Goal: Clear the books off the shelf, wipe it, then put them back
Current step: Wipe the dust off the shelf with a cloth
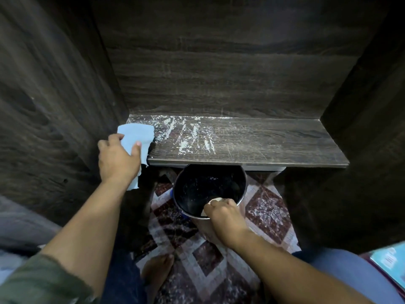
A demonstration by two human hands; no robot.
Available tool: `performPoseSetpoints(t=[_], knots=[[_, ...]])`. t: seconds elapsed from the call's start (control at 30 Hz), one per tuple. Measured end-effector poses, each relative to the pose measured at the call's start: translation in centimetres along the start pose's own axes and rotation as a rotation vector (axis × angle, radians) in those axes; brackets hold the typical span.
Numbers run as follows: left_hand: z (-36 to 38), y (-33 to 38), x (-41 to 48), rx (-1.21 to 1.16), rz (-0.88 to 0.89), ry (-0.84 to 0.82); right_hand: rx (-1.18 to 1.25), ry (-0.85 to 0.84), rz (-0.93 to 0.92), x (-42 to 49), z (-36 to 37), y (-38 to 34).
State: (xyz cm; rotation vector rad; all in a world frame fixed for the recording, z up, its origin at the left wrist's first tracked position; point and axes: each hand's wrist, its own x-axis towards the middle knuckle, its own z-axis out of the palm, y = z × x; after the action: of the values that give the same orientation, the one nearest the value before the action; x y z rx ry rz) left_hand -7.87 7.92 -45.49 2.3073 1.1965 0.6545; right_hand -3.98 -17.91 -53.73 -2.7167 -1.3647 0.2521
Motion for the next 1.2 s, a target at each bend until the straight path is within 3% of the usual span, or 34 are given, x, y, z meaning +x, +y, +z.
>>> performPoseSetpoints(t=[0.13, 0.2, 0.43, 0.6, 0.77, 0.87, 1.07, 1.2], knots=[[1.2, 0.4, 0.7, 0.029, -0.014, 0.020, 0.009, -0.037, 0.039, 0.6, 1.0, 0.2], [1.6, 0.2, 0.8, 0.043, -0.018, 0.021, 0.062, 0.051, 0.055, 0.7, 1.8, 0.6], [2.7, -1.8, 1.3, 0.065, -0.037, -0.019, 0.101, 0.112, 0.056, -0.4, 1.9, 2.5], [3.5, -2.0, 1.5, 0.251, 0.032, -0.083, 0.059, 0.107, 0.043, -1.0, 1.6, 3.2], [4.5, -1.0, 1.2, 0.273, 0.043, -0.059, 0.067, 0.165, 0.047, -1.4, 1.7, 3.9], [5.9, 0.7, -0.2, 0.315, 0.171, -0.050, 0.086, 0.196, 0.028, -1.7, 1.3, 4.3], [8.6, 4.8, -4.3, 0.216, 0.402, -0.166, 0.108, 0.103, 0.089, -2.1, 0.9, 5.4], [7.5, 5.7, -2.4, 0.063, 0.332, -0.023, 0.140, 0.111, 0.131, -2.3, 0.6, 5.8]])
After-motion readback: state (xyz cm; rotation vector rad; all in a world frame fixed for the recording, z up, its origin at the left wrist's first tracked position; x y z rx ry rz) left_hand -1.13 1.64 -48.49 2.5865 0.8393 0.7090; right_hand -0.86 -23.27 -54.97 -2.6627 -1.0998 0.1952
